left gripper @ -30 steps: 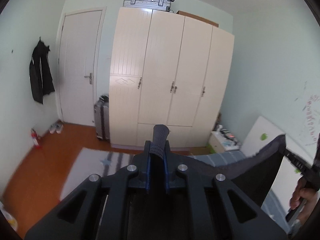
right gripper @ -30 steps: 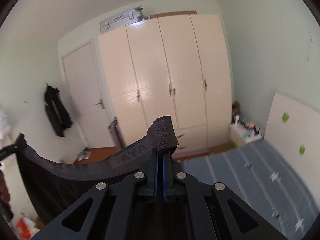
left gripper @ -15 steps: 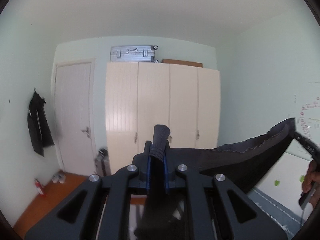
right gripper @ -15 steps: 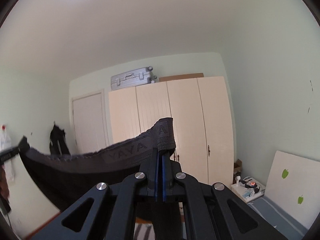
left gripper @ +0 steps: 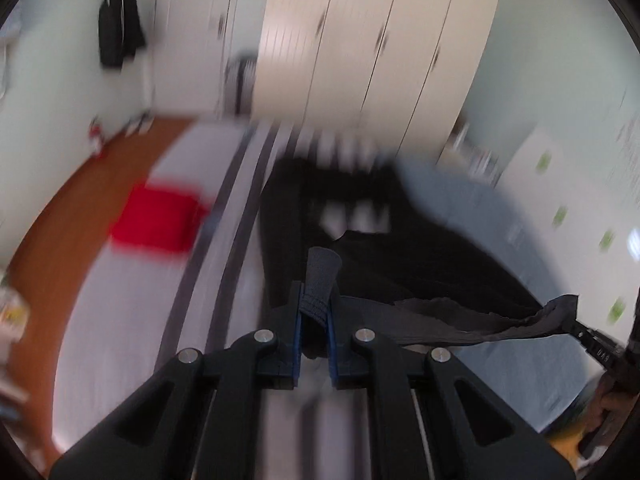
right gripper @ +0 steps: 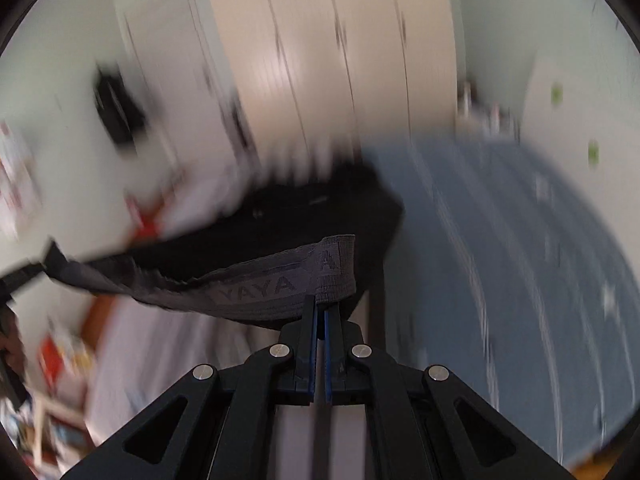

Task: Fold clothes
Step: 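Lay the black trousers flat on the bed with both tools holding the waistband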

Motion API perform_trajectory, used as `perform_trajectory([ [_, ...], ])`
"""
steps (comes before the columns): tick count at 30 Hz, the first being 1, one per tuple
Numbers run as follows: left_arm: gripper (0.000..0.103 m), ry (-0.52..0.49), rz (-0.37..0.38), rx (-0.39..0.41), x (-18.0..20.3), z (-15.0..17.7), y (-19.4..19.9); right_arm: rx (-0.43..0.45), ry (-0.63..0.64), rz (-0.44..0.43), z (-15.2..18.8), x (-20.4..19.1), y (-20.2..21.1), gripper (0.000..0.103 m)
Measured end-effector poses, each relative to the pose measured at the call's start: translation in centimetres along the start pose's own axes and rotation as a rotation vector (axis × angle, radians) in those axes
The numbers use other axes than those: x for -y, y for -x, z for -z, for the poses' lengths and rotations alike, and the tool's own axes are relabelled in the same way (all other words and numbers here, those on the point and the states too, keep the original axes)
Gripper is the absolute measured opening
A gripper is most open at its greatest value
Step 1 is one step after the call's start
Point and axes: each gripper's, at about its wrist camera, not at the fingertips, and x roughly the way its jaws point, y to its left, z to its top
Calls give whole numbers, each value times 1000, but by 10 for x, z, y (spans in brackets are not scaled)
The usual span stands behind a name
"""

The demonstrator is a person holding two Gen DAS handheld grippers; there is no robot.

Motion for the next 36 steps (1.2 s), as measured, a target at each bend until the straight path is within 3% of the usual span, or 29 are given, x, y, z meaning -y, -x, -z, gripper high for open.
perform_trajectory([
  [4,8,19,-75,-168,-26,108,-81,-276,9,22,143,19,-107,2],
  [6,8,20,-111,-222,-36,156,-107,-335,45,31,189,17,-137,2],
  [9,8,25,-137,-246,-44,202,-123,-382,63,30,237,26,-167,2],
  [12,10,42,-137,-258,-53,232,-136,-383,67,22,262,38,-176,3],
  [17,15,78,-141,-345,-68,260,-143,-452,28,81,292,63,-162,3],
  [21,20,71,-126,-302,-70,246,-131,-418,8,79,285,67,-133,6],
  [23,30,85,-111,-257,-70,230,-132,-364,2,74,268,64,-129,6],
  [25,49,98,-97,-211,-70,215,-134,-314,-4,71,252,59,-128,13],
  [27,56,92,-111,-234,-71,218,-148,-280,-9,87,245,49,-142,16],
  [29,56,84,-128,-264,-72,223,-165,-253,-14,102,239,39,-157,16],
  [34,54,76,-156,-331,-77,240,-196,-297,-68,150,244,43,-207,16],
  [35,52,80,-149,-336,-78,244,-199,-304,-78,158,248,43,-211,16],
  [36,41,85,-141,-341,-79,247,-201,-312,-92,157,251,46,-213,18],
])
